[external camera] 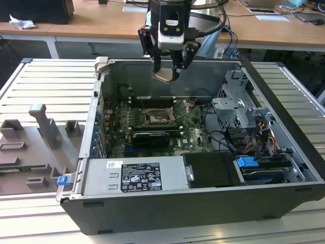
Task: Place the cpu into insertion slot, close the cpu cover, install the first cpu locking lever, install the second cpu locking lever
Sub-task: 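Place the cpu into insertion slot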
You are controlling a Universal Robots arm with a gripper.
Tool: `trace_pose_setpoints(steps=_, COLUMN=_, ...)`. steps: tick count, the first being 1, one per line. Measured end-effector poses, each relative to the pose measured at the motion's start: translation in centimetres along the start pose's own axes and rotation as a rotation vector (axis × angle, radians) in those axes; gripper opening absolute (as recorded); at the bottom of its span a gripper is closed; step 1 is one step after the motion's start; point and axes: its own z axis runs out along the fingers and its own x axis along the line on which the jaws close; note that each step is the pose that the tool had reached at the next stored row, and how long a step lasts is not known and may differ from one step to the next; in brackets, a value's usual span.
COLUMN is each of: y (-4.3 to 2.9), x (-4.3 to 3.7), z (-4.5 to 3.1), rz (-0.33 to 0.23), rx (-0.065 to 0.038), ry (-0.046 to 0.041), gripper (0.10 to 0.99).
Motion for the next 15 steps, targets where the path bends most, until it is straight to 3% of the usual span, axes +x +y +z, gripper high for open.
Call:
trace_pose_setpoints(steps=5, y=-0.01, x=0.00, z=0.14, rz=0.035, rx=-0.001, ry=-0.0030, gripper=0.537)
trace_pose_setpoints(steps=15, y=-0.04, x=-0.01, z=0.46, rz=0.224, rx=-0.004, ry=-0.0195, gripper=0.537)
